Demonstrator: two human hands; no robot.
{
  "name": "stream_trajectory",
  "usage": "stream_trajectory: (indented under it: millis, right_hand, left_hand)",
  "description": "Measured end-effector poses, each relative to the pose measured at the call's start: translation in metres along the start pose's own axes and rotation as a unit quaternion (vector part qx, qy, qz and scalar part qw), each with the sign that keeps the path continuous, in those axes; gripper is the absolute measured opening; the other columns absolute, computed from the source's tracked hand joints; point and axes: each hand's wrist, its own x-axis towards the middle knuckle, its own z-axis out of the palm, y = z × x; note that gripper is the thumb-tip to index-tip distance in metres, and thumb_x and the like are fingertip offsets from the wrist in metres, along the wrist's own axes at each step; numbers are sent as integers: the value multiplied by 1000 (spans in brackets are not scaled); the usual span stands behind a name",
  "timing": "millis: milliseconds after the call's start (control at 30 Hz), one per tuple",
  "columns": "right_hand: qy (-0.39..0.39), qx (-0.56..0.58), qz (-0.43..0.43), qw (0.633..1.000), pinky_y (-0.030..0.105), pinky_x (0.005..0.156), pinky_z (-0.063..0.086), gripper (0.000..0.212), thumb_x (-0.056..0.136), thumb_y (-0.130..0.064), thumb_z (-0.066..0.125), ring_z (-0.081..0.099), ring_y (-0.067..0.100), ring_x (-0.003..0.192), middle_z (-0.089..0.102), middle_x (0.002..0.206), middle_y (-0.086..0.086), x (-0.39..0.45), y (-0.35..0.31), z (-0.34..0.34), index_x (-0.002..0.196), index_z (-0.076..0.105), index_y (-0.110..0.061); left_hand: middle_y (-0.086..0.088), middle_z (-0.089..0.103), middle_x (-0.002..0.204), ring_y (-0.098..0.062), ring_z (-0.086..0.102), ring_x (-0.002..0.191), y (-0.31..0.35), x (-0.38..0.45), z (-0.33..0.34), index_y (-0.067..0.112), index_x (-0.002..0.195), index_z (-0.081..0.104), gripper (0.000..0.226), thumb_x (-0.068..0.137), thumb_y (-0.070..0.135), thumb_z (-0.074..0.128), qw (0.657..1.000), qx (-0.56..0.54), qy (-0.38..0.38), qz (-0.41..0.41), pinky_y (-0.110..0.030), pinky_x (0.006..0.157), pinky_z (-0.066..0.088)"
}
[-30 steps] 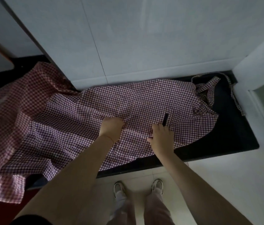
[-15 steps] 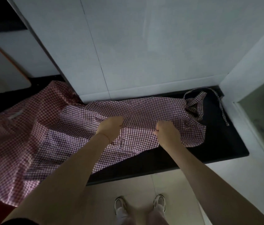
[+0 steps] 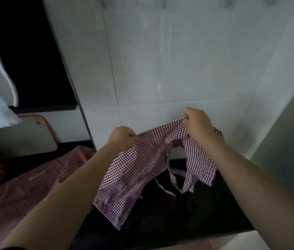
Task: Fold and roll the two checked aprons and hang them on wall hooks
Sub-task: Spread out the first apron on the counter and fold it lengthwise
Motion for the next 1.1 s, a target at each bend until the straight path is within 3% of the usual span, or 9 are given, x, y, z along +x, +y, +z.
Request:
stream_trajectory:
  millis: [133, 267, 467, 567, 667, 800, 933, 1033, 1100]
  right_hand:
    - [-72, -57, 29, 995, 33, 79, 49, 15, 89, -5, 59, 65, 30, 92, 69, 99, 15, 19, -7, -32, 94, 73, -1]
    - [-64, 19, 25, 997, 29, 72, 50, 12, 91, -9, 61, 67, 26, 81, 68, 92, 8, 23, -15, -71, 89, 72, -6]
    - [29, 54, 12, 998, 33, 76, 45, 11, 95, -10, 52, 57, 25, 91, 60, 100, 9, 25, -23, -89, 100, 60, -6]
    - [-11, 25, -55, 998, 32, 80, 45, 21, 86, -30, 71, 53, 22, 93, 53, 101, 8, 25, -19, -95, 98, 64, -15]
    - [-88, -79, -47, 992, 35, 83, 48, 32, 84, -38, 71, 54, 28, 96, 57, 104, 16, 32, -1, -90, 98, 70, -9]
    - [-143, -202, 66, 967, 37, 90, 47, 39, 93, -29, 59, 56, 33, 109, 60, 119, 17, 30, 22, -86, 120, 62, 0]
    - [-169, -312, 71, 932, 51, 110, 29, 44, 97, -26, 46, 41, 29, 132, 48, 143, 8, 21, 17, -67, 140, 49, -14]
    - [-264, -37, -45, 963, 37, 110, 32, 57, 91, -41, 65, 45, 23, 134, 48, 146, 3, 13, -17, -47, 141, 51, -20]
    - [-275, 119, -75, 951, 30, 100, 41, 45, 87, -30, 72, 54, 20, 122, 59, 132, 2, 0, -42, -37, 129, 61, -18]
  left_hand:
    - [-6, 73, 85, -23, 69, 78, 21, 2, -22, 6, 80, 75, 17, 80, 23, 79, 998, -44, 35, -15, -35, 79, 59]
    - [-9, 69, 91, -25, 72, 75, 37, 0, -45, 5, 88, 69, 17, 83, 19, 77, 991, -112, 69, -9, -38, 72, 61]
    - [-9, 71, 112, -22, 64, 107, 37, -9, -50, 8, 117, 71, 32, 95, 27, 58, 997, 59, -47, -29, -31, 103, 43]
    - [-9, 69, 99, -21, 71, 82, 23, -8, -43, 5, 104, 72, 22, 95, 21, 60, 996, 18, -76, -39, -25, 75, 58]
    - [-5, 66, 92, -12, 64, 69, 19, -4, -41, 12, 91, 66, 19, 92, 32, 65, 1000, -21, 8, -20, -14, 51, 48]
    - [-1, 71, 83, -15, 70, 66, 22, -1, -55, 13, 83, 73, 11, 83, 23, 77, 999, 17, -40, 7, -18, 69, 54]
    - [-11, 70, 102, -22, 63, 94, 44, 0, -58, 2, 96, 70, 20, 92, 20, 62, 987, 134, -47, 70, -24, 89, 44]
    - [-9, 65, 112, -25, 58, 107, 75, -2, -46, 9, 106, 67, 20, 96, 21, 53, 975, 155, -22, 157, -23, 86, 38]
    - [-7, 67, 109, -24, 60, 103, 96, -2, -35, 10, 107, 68, 25, 97, 24, 49, 963, 193, -37, 183, -30, 89, 45]
